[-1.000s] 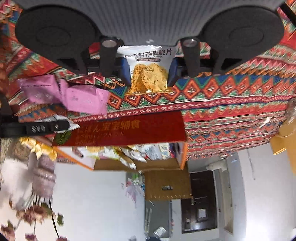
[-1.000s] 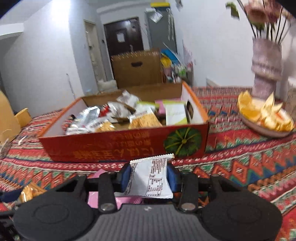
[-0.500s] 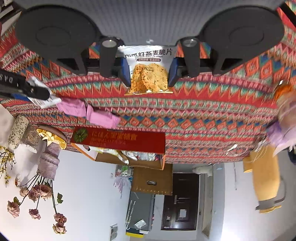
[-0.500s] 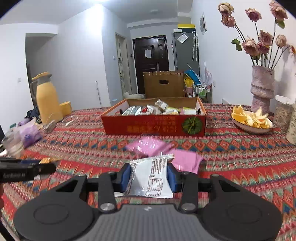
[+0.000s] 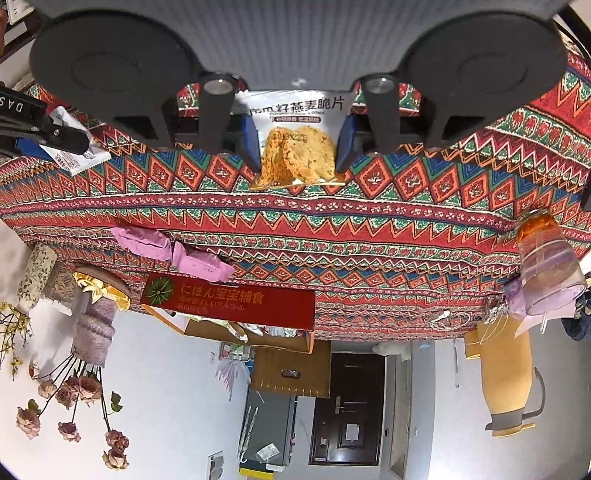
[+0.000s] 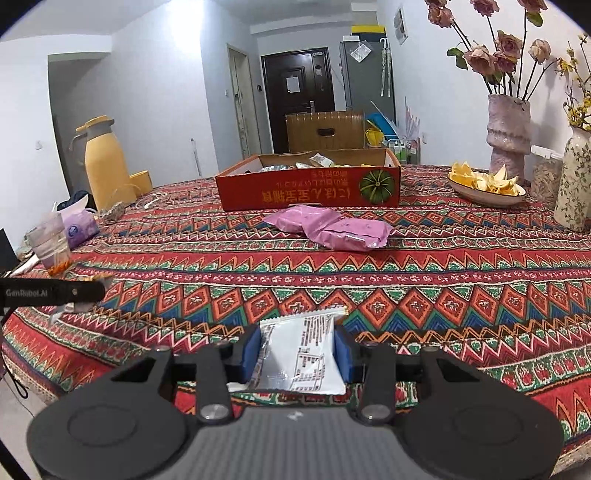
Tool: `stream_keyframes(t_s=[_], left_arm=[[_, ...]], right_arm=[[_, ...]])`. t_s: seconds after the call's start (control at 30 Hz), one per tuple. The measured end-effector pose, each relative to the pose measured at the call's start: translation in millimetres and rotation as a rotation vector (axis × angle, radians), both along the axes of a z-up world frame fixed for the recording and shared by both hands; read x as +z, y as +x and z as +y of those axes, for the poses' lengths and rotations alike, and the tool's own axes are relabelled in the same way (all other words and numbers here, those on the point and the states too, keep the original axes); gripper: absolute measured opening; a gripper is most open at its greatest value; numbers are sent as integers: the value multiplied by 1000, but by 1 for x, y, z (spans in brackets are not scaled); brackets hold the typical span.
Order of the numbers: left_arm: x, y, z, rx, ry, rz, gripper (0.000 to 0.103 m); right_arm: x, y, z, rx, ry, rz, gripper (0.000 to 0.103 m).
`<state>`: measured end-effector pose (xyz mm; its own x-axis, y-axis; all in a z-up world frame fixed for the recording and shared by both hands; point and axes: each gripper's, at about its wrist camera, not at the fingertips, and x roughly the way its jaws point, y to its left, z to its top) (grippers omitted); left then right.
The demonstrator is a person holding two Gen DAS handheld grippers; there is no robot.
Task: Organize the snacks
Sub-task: 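Lift both packets and carry them toward the cardboard box, then lower both packets into the box and open both tools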
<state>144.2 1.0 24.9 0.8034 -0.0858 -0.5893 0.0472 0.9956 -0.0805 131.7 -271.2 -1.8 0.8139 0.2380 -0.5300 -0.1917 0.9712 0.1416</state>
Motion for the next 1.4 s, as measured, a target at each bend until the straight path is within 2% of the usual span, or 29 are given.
stream_keyframes(t_s=[0.4,0.57,0.7,0.83,0.9,1.03,1.17,1.27,1.4], left_arm=[[7,26,-6,-34,13,-4,43],[29,66,-13,-81,42,-54,43],[53,110,-20,-126,27,-80,43],[78,161,-31,-184,-14,-114,43],[88,189,-39,-182,-4,-141,43],[95,250,-53,-181,4,-167,43],[87,314,-62,-172,-8,-136,43],[73,359,-60,-152,-34,-82,43],[48,403,-58,-123,-70,-10,43]], right_arm=[[3,17,-6,-21,-3,4,42],[20,42,-16,-19,8,-38,42],[46,74,-22,10,-4,-96,42],[78,126,-27,50,-19,-162,42],[92,158,-27,67,-29,-185,42],[103,242,-25,96,25,-161,42],[92,327,-14,88,64,-86,42],[70,385,2,92,79,-27,42],[32,428,30,117,46,52,42]])
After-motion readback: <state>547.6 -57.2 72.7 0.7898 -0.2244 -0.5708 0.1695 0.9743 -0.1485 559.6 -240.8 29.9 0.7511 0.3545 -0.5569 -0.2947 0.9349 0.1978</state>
